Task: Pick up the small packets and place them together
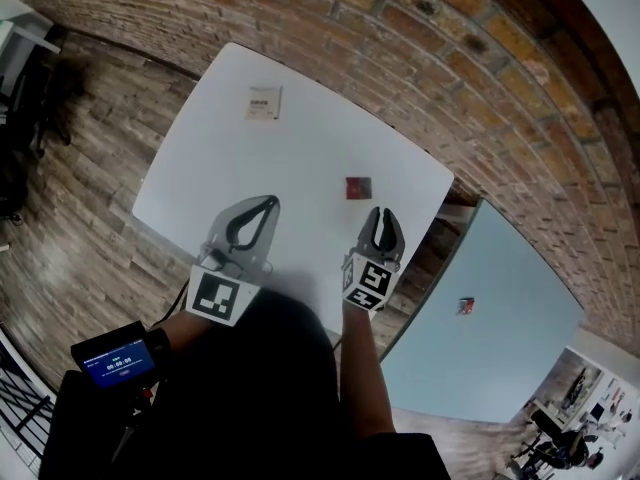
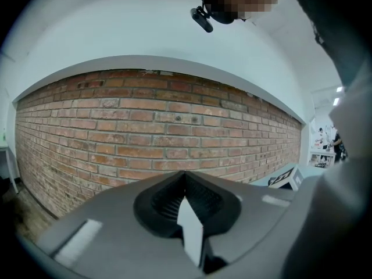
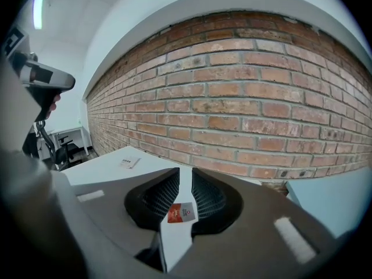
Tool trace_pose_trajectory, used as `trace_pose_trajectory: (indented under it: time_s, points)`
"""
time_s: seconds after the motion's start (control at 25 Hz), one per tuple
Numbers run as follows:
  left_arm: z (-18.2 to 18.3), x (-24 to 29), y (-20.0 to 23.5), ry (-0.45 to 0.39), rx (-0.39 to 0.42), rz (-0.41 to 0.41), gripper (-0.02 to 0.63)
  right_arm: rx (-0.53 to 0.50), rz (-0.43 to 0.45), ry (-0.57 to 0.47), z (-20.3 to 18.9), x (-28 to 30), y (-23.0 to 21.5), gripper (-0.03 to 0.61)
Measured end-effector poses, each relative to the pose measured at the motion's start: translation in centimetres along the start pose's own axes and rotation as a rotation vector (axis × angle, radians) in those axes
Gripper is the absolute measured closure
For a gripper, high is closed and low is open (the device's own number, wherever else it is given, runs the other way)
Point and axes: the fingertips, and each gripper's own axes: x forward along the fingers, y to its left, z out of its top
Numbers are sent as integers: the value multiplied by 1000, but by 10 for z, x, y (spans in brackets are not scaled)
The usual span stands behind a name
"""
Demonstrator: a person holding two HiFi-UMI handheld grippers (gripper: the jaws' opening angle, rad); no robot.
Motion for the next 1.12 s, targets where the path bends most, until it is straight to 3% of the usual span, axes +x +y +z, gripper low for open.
trace_pose_trajectory:
  time_s: [0.6, 1.12]
  points:
    - [-16, -2, 3, 53, -13, 47, 614, 23, 27, 79, -35, 26, -5, 518]
    - [-19, 1, 0, 64, -13, 64, 614, -58, 44, 135, -62, 51, -10, 517]
